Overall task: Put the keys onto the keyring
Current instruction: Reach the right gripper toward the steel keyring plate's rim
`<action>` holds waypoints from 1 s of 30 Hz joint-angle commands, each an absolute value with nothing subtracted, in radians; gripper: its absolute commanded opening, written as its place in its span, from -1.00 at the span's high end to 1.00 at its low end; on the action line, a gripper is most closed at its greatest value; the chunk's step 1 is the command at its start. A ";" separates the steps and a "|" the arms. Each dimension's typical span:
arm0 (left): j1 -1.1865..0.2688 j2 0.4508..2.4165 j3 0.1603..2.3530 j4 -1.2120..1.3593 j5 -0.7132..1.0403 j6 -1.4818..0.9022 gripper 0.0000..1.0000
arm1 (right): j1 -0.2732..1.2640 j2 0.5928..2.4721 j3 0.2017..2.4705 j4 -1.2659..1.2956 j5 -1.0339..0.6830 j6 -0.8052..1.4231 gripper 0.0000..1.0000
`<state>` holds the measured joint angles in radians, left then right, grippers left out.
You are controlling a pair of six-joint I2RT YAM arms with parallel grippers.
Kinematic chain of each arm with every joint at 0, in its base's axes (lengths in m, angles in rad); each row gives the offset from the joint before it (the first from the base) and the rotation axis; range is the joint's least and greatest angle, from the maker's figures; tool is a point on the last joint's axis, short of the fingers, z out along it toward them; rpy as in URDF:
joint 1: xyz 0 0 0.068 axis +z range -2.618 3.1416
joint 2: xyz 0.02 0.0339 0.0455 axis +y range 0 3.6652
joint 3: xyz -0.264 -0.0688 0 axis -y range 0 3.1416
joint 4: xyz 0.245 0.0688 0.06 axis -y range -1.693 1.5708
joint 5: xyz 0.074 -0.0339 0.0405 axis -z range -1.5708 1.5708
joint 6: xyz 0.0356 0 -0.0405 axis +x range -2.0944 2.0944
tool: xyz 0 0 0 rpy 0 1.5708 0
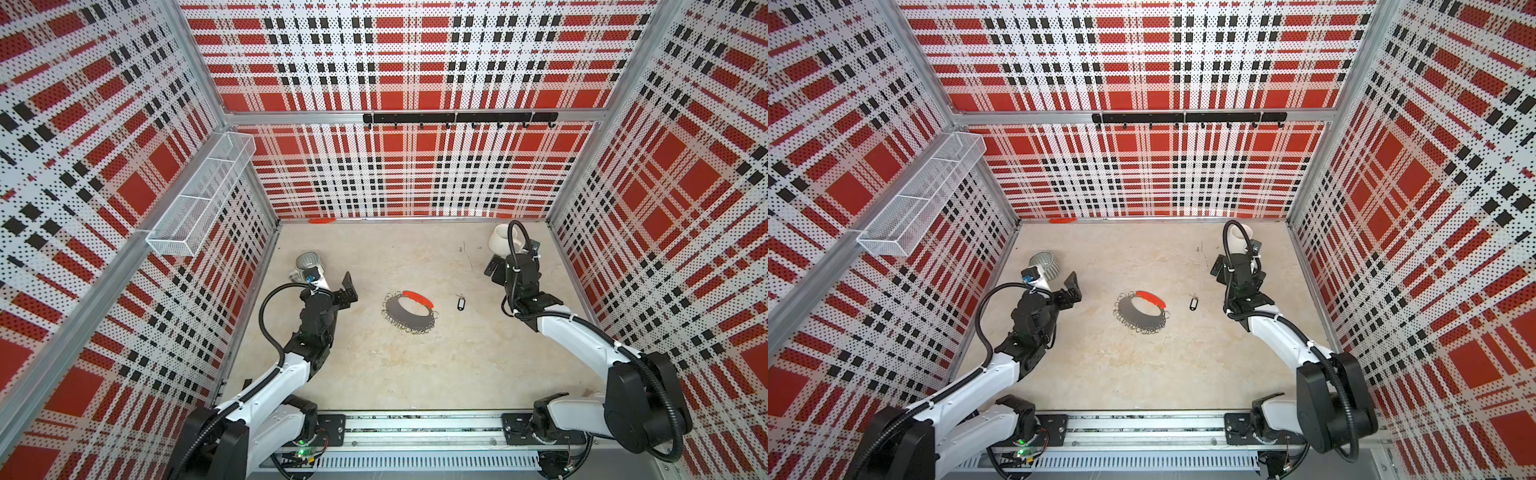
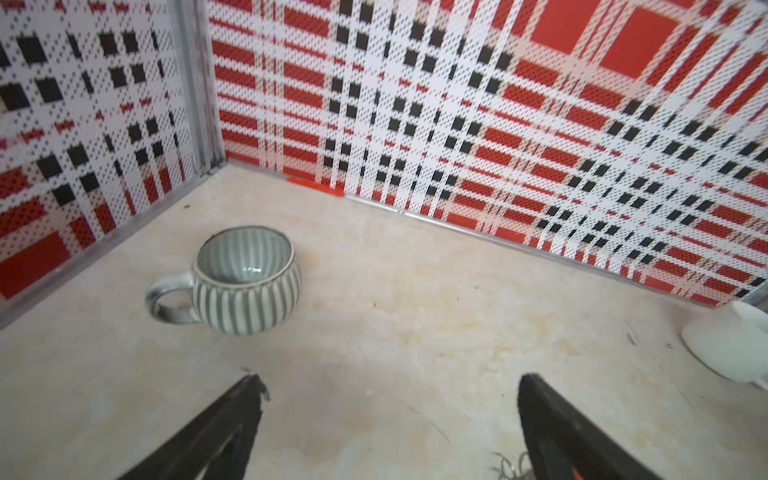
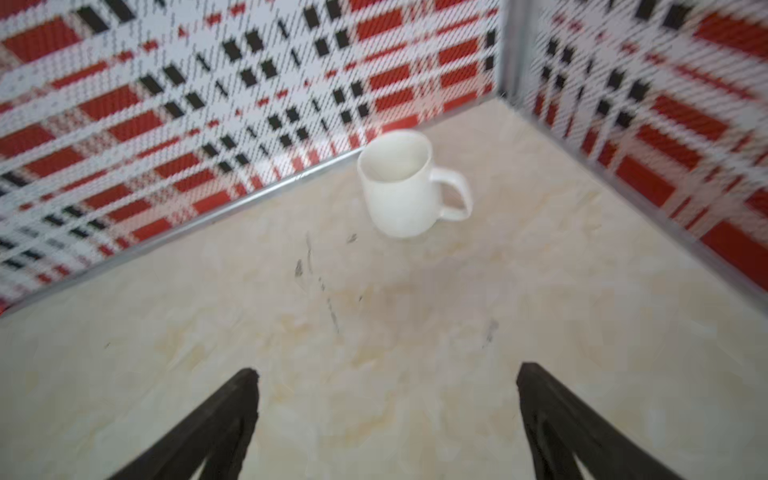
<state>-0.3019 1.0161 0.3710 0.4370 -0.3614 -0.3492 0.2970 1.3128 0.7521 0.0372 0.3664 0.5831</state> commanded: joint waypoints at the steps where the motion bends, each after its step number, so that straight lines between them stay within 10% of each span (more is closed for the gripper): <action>1: -0.257 1.028 0.381 0.400 -0.292 -0.447 -0.97 | 0.350 1.299 0.699 -0.010 0.090 0.666 -0.95; 14: -0.107 1.074 0.365 0.363 -0.190 -0.589 -0.97 | 0.605 1.439 0.565 0.283 -0.085 0.836 -0.12; 30: -0.052 0.974 0.291 0.341 -0.284 -0.690 -0.96 | 0.693 1.634 0.576 0.408 -0.082 0.941 -0.05</action>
<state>-0.0574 0.9970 0.3019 0.3222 -0.2779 -0.6827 0.7036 1.6066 0.5396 0.3752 -0.1074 0.9451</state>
